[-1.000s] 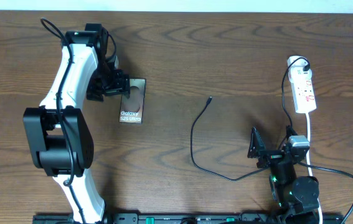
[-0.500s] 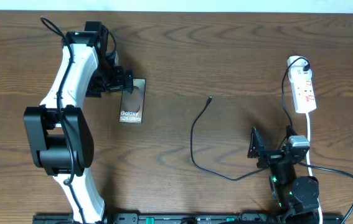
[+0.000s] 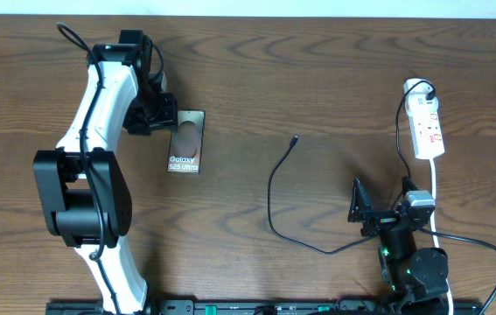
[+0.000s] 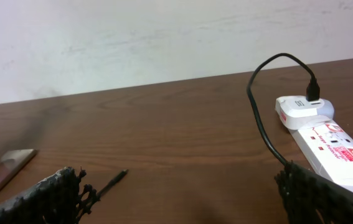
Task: Plug charger to phone and switch on socket
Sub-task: 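Lower the left gripper and grasp the phone's bottom edge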
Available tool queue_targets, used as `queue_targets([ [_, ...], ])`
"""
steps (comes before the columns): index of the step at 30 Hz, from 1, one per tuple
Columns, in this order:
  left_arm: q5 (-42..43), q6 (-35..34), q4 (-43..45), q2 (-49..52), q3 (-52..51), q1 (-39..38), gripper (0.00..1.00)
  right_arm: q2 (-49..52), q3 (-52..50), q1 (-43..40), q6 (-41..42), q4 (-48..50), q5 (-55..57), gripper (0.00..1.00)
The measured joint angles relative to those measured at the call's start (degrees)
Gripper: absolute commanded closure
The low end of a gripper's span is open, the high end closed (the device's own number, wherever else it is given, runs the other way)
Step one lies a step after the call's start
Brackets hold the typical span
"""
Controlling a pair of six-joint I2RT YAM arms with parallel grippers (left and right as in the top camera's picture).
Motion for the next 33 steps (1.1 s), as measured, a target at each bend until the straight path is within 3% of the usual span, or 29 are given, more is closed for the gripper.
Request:
queue_targets([
  [19, -0.1, 0.1, 2.5, 0.0, -4.4, -1.3, 0.02, 0.0, 0.0, 0.0, 0.0, 0.0, 0.0, 0.01],
  [33, -0.2, 0.1, 15.3, 0.1, -13.0, -3.5, 0.02, 0.0, 0.0, 0.0, 0.0, 0.0, 0.0, 0.01],
])
